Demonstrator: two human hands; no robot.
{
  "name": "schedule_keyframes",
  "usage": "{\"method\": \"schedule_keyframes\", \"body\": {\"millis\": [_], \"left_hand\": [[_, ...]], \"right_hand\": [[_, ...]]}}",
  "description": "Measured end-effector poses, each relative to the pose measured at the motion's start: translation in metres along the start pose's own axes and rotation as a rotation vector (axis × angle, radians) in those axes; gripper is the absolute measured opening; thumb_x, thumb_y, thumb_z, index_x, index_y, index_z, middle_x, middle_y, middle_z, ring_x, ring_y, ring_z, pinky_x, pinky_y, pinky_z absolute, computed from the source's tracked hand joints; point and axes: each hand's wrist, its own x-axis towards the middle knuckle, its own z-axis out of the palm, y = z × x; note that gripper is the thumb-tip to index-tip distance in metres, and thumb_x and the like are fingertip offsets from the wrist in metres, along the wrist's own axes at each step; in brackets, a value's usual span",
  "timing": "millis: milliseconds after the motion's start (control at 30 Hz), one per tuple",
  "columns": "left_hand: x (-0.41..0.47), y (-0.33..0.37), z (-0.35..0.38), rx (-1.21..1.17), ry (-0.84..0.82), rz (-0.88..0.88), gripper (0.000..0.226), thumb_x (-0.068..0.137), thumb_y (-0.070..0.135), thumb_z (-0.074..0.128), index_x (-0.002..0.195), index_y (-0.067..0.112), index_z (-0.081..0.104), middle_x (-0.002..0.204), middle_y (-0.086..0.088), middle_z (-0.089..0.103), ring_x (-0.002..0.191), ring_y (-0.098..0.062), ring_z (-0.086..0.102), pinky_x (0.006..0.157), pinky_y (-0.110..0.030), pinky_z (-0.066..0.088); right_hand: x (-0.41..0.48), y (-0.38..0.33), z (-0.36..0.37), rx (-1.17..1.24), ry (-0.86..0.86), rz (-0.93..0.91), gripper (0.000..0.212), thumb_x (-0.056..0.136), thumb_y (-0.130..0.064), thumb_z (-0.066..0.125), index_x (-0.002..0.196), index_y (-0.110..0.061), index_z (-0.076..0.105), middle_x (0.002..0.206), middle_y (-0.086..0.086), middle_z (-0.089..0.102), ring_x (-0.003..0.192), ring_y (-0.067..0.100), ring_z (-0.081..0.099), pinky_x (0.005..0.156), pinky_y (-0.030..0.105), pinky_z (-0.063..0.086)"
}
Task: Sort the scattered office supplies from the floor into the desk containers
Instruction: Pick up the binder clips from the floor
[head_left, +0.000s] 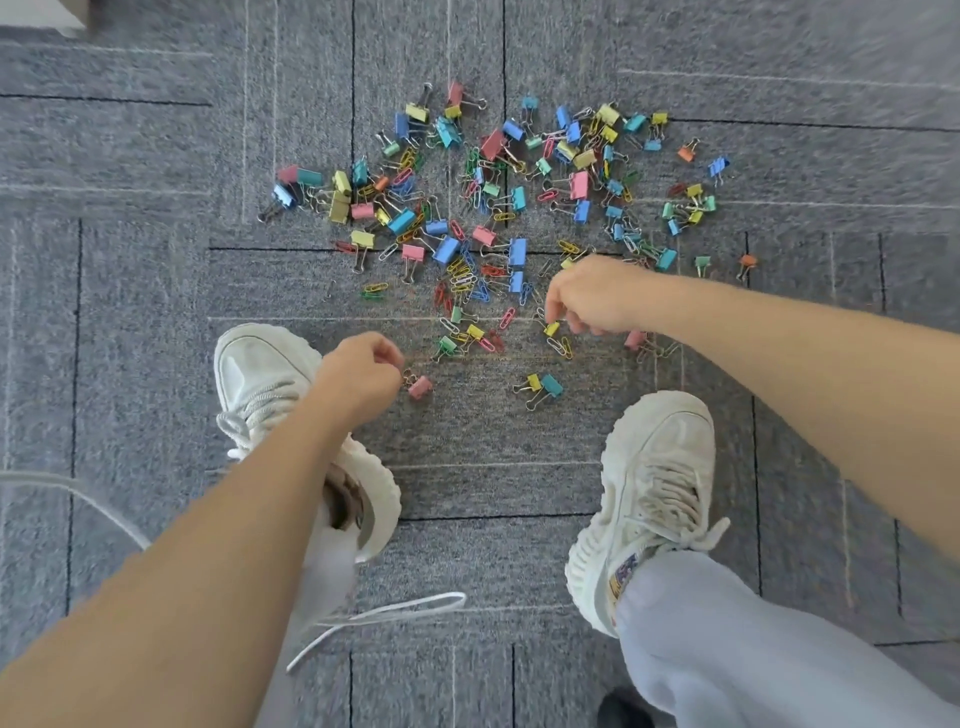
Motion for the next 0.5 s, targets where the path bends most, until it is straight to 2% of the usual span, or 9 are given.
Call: {"method": "schedule_keyframes", "body": {"millis": [67,133,200,233,300,400,500], "left_hand": [[-0.007,-0.008,0.011,-0.019,-0.001,-0.034,0.009,0.089,0.019,0.056,0.083,0.018,0.062,0.073,0.002,0.061,0.068,-0.019,0.054,0.060,-0.029,0.042],[-0.012,-0.011,0.024,-0.050,0.014,-0.036,0.023,0.089,0.037,0.065,0.086,0.015,0.061,0.071,0.004,0.057,0.067,-0.016,0.051,0.061,-0.030,0.039],[-0.010,-0.013,0.034,0.027,0.083,-0.027,0.033,0.086,0.049,0.069,0.092,0.018,0.059,0.081,0.006,0.058,0.077,-0.014,0.054,0.070,-0.031,0.042],[-0.007,-0.012,0.038,0.078,0.109,-0.039,0.036,0.084,0.050,0.071,0.096,0.018,0.057,0.086,0.005,0.058,0.081,-0.015,0.055,0.072,-0.031,0.042],[-0.001,-0.009,0.043,0.136,0.127,-0.083,0.040,0.081,0.047,0.075,0.101,0.018,0.056,0.093,0.003,0.058,0.082,-0.016,0.055,0.068,-0.031,0.040],[0.008,-0.004,0.049,0.213,0.152,-0.110,0.026,0.085,0.039,0.075,0.092,0.020,0.059,0.092,0.001,0.062,0.085,-0.019,0.055,0.069,-0.030,0.037],[0.009,0.001,0.055,0.230,0.163,-0.125,0.020,0.088,0.034,0.072,0.083,0.020,0.058,0.087,-0.001,0.064,0.084,-0.021,0.055,0.068,-0.030,0.037]], "right_hand": [[0.003,0.007,0.020,-0.053,0.013,-0.080,0.028,0.100,-0.002,0.040,0.115,-0.001,0.064,0.113,0.015,0.062,0.100,0.031,0.059,0.087,0.036,0.045],[0.007,0.021,0.038,-0.030,-0.002,-0.085,0.016,0.099,-0.021,0.047,0.102,-0.008,0.057,0.096,0.008,0.058,0.090,0.027,0.054,0.084,0.039,0.039],[0.011,0.036,0.053,-0.036,-0.019,-0.036,0.025,0.094,-0.039,0.055,0.105,-0.017,0.052,0.083,0.002,0.054,0.080,0.023,0.052,0.090,0.044,0.038],[0.014,0.043,0.059,-0.074,-0.022,-0.040,0.031,0.091,-0.042,0.060,0.109,-0.018,0.050,0.083,0.000,0.053,0.078,0.020,0.052,0.087,0.042,0.041],[0.020,0.052,0.071,-0.157,0.002,-0.097,0.042,0.086,-0.041,0.071,0.113,-0.018,0.048,0.092,0.001,0.052,0.078,0.019,0.054,0.071,0.037,0.046],[0.033,0.061,0.085,-0.279,0.043,-0.132,0.038,0.085,-0.031,0.075,0.111,-0.017,0.050,0.105,0.006,0.048,0.087,0.027,0.056,0.076,0.042,0.052],[0.039,0.068,0.094,-0.307,0.063,-0.172,0.032,0.089,-0.024,0.071,0.110,-0.016,0.048,0.109,0.006,0.047,0.090,0.031,0.056,0.073,0.043,0.050]]}}
